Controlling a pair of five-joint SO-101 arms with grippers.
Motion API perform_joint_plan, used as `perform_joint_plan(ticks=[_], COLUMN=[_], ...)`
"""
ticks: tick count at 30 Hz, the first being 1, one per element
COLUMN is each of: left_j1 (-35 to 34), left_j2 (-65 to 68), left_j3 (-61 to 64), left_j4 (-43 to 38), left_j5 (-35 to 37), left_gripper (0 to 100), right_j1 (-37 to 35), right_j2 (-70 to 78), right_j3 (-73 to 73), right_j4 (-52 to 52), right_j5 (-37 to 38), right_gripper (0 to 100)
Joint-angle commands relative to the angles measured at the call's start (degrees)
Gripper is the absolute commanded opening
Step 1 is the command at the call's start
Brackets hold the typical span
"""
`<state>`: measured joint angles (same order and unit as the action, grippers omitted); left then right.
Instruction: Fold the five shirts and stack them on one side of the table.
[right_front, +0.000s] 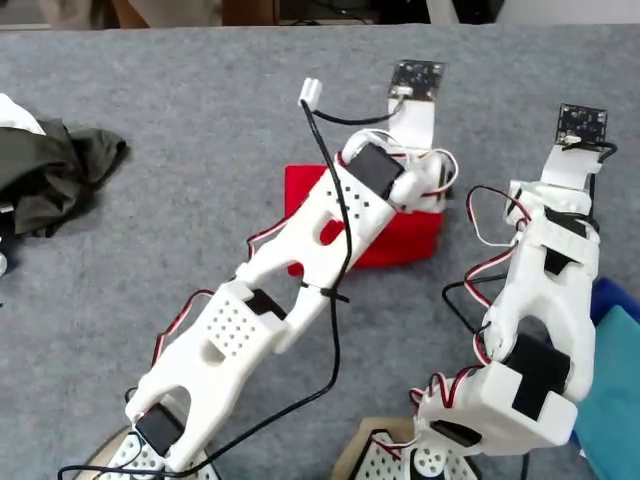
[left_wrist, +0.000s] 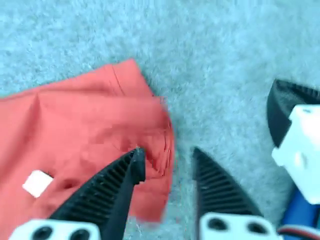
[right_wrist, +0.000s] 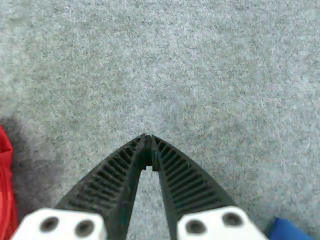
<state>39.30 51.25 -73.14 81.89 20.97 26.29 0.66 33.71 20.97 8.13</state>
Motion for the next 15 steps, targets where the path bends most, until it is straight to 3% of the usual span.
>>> perform_joint_plan(ticks=[1, 5, 9, 12, 15], left_j1=[-3.60, -10.02, -17.85, -21.71, -22.33], left_j2=[-1.71, -1.19, -1.01, -1.01, -1.01], left_j3=[-4.84, -12.84, -12.84, -7.30, -2.02], left_j4=[0.44, 5.98, 8.09, 7.91, 7.91], left_j5=[1.93, 1.93, 1.93, 1.93, 1.93], left_gripper=[22, 20, 10, 2, 2], right_j1=[0.75, 0.66, 0.48, -1.01, -4.62], right_j2=[-0.40, -0.40, -0.84, -1.19, -1.19], right_j3=[-0.13, -0.13, -0.22, -5.23, -12.44], right_j4=[-1.32, -1.32, 0.09, 8.35, 21.01], right_j5=[-0.18, -0.18, 0.26, 5.98, 10.99], right_gripper=[0.5, 0.5, 0.5, 0.5, 0.5])
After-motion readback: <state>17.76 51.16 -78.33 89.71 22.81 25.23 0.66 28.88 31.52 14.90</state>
